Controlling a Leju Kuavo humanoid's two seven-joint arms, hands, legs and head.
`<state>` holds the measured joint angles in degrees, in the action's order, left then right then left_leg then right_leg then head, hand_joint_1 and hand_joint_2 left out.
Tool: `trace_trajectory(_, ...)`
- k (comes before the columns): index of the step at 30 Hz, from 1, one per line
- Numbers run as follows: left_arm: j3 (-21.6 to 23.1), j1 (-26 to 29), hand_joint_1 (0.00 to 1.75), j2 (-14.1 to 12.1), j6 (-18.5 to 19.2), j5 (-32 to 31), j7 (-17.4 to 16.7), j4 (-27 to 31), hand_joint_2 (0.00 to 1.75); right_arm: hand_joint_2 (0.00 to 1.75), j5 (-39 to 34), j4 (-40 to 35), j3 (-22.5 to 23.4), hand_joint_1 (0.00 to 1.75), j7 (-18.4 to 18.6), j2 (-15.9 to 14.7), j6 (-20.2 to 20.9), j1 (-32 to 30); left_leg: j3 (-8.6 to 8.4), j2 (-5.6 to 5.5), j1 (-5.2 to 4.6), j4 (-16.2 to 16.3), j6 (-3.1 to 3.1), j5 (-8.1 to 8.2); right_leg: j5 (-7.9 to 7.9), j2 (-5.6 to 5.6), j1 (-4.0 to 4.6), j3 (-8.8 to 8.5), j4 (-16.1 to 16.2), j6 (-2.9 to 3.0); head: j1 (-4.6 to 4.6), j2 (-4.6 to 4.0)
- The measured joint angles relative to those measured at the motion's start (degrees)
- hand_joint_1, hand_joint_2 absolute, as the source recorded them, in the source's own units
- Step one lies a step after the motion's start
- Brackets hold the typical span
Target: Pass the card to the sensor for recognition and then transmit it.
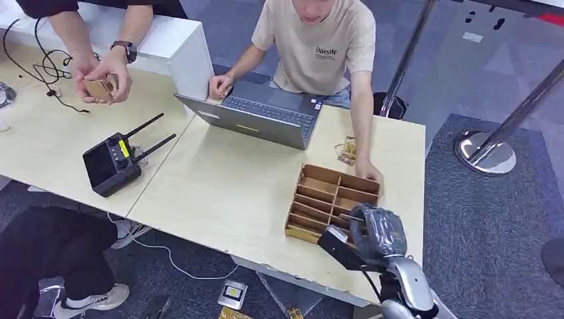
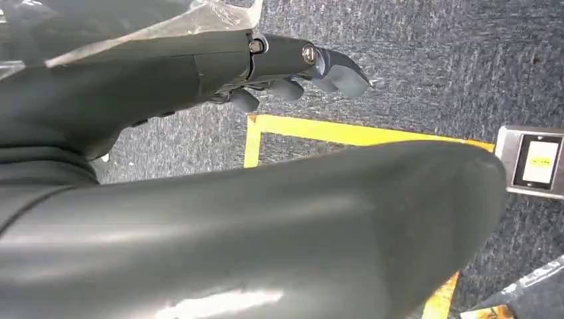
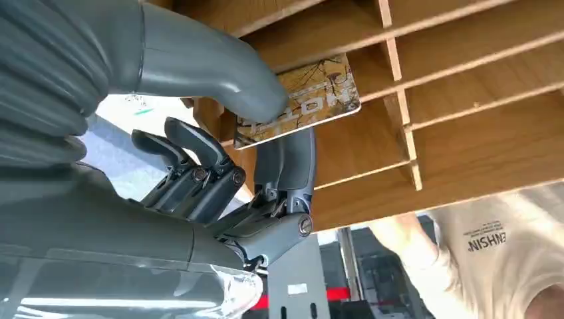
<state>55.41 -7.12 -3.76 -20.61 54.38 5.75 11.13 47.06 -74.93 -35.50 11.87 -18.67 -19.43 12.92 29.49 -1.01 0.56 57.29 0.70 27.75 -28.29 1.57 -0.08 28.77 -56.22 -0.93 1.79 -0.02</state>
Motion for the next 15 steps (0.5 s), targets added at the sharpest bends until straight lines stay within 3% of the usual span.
trace_trajectory(7, 0.0, 0.02, 0.0, -0.02, -0.15, -0.02, 0.07, 0.0, 0.0, 1.75, 0.13, -4.67, 2.47, 1.75, -0.74, -0.31, -0.64, 0.48, 0.02, 0.0, 0.0, 0.0, 0.0, 0.0, 0.0, 0.0, 0.0, 0.02, 0.0, 0.0, 0.0, 0.0)
trace_trajectory(15, 0.0, 0.07, 0.0, -0.02, 0.44, -0.79, 0.85, 0.0, 0.0, 1.75, 1.27, -16.46, 7.43, 1.75, -0.28, -1.66, 3.89, 7.01, 0.01, 0.02, -0.01, 0.01, 0.0, -0.01, 0.01, 0.0, -0.01, 0.01, 0.0, -0.01, 0.02, 0.0)
